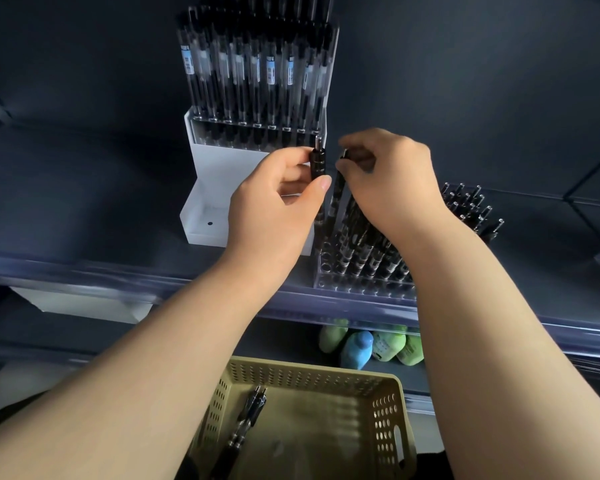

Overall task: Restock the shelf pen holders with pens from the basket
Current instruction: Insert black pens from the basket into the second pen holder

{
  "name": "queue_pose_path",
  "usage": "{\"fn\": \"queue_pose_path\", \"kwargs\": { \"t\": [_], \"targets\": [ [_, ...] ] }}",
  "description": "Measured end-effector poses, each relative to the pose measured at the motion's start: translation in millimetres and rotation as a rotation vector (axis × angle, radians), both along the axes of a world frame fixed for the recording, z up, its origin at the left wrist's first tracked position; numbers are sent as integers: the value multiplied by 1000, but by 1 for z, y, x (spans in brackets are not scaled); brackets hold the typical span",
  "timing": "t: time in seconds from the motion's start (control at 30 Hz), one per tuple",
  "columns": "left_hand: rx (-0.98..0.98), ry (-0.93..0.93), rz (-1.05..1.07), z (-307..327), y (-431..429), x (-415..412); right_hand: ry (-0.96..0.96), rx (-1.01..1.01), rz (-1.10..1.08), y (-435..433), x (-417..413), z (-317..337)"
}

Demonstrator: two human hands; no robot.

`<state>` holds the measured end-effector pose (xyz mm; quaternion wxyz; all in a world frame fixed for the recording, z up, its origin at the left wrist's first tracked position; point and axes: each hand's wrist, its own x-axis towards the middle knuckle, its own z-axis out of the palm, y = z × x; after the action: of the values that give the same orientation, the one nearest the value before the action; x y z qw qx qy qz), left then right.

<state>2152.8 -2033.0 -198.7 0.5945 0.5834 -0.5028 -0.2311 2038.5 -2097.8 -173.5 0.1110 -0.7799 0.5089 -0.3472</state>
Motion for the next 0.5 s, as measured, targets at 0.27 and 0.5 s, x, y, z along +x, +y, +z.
{"fn": "queue_pose_path", "kwargs": {
  "t": [0.27, 0.5],
  "targets": [
    [3, 8, 5, -1, -1, 0, 127, -36, 20, -2, -6, -1],
    [4, -8, 41, -2, -4, 0, 251, -87, 96, 1, -3, 0]
  ]
}}
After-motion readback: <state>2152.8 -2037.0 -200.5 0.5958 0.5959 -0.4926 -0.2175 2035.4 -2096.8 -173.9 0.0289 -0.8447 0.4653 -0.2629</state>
